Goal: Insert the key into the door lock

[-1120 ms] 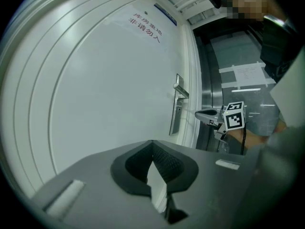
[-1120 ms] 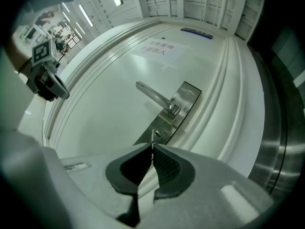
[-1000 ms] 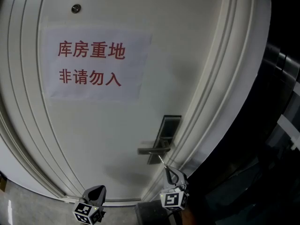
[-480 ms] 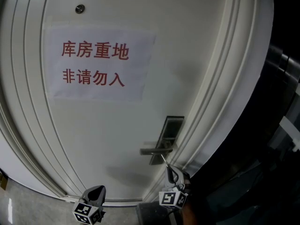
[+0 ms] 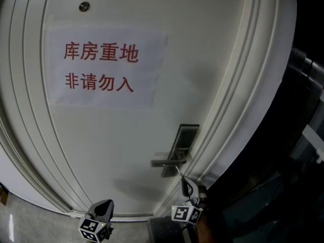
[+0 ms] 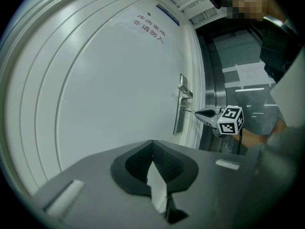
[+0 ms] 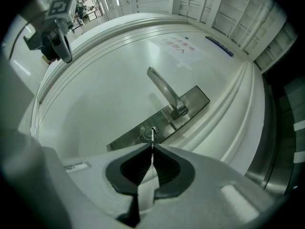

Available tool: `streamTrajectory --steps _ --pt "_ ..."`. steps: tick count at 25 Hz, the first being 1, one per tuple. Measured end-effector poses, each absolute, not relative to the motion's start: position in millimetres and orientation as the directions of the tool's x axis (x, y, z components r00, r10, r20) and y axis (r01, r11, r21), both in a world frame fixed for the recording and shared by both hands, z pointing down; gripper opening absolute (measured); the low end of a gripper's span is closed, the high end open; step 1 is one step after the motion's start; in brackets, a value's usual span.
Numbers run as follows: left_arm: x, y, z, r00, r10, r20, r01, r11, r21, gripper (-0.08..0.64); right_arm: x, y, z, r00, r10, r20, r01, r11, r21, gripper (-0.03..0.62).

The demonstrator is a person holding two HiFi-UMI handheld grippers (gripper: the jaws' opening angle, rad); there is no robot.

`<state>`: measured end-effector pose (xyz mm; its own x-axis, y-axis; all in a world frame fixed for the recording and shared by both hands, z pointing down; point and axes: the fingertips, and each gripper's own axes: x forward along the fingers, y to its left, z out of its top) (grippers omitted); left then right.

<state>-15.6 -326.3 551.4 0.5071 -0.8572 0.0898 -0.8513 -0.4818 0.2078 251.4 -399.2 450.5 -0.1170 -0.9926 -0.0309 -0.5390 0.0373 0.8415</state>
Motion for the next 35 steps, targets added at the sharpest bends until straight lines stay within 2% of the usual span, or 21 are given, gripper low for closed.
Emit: streamTrajectory --steps 18,35 --pt "-15.8 -328.9 556.6 0.506 -0.858 0.089 -0.85 -0.479 0.219 0.003 250.0 -396.9 445.7 -0.112 -0.992 -0.057 -0.481 0.004 0.877 0.011" --pt "-20.0 -328.9 557.8 0.498 -0.863 0.087 -0.854 -0.469 0.225 0.003 251.8 -402.9 448.9 -0.099 -0.995 -0.027 -0.44 0.019 0.898 0.011"
